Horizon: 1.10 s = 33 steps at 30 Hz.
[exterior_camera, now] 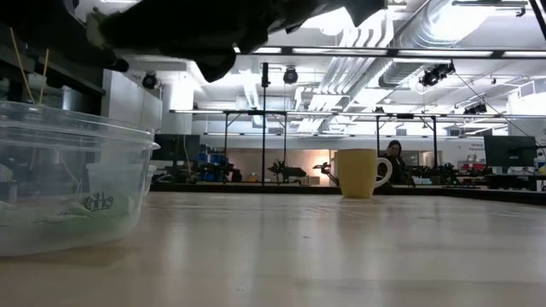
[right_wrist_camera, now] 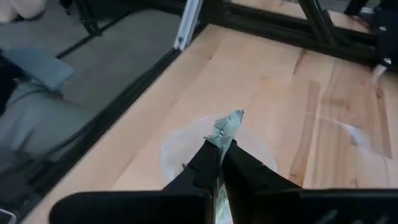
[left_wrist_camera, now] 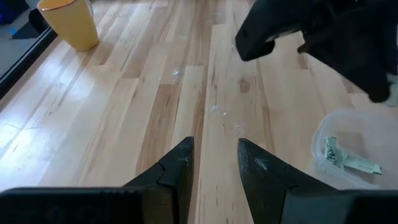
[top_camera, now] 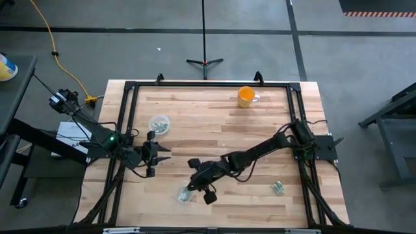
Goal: Pick and place items into bin
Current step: Put the stevia packet into the bottom transparent bin
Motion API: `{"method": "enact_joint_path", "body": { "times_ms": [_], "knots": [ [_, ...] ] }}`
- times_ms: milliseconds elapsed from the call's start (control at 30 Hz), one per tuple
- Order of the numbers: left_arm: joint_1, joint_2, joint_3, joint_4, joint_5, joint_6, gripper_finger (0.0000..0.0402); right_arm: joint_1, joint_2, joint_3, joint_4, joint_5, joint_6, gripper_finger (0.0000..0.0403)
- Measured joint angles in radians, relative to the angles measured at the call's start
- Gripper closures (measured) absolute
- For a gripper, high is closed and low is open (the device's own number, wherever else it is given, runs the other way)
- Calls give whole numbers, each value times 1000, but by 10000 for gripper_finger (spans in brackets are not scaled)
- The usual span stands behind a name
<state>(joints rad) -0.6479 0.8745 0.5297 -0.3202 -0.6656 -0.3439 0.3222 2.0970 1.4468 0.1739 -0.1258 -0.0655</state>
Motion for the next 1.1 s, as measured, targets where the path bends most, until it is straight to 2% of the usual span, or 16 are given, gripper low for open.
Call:
{"method": "enact_joint_path", "body": {
  "times_ms": [300, 467, 600, 733, 967, 1100],
  "knots": [
    [0, 0, 0, -31, 2, -1, 243, 15, 0, 14, 37, -9, 13, 310],
    [0, 0, 0, -34, 9, -2, 243, 21, -11, 14, -32, 132, 75, 259],
    [0, 0, 0, -35, 53, -4, 243, 20, -80, 14, -307, 194, 263, 233],
    [0, 0, 0, -38, 57, -3, 243, 39, -143, 14, -658, 242, 495, 231],
    [0, 0, 0, -49, 86, -1, 243, 145, -240, 13, -1309, 212, 965, 253],
    [0, 0, 0, -50, 110, 4, 243, 249, -299, 9, -1492, 197, 1232, 260]
  ]
}}
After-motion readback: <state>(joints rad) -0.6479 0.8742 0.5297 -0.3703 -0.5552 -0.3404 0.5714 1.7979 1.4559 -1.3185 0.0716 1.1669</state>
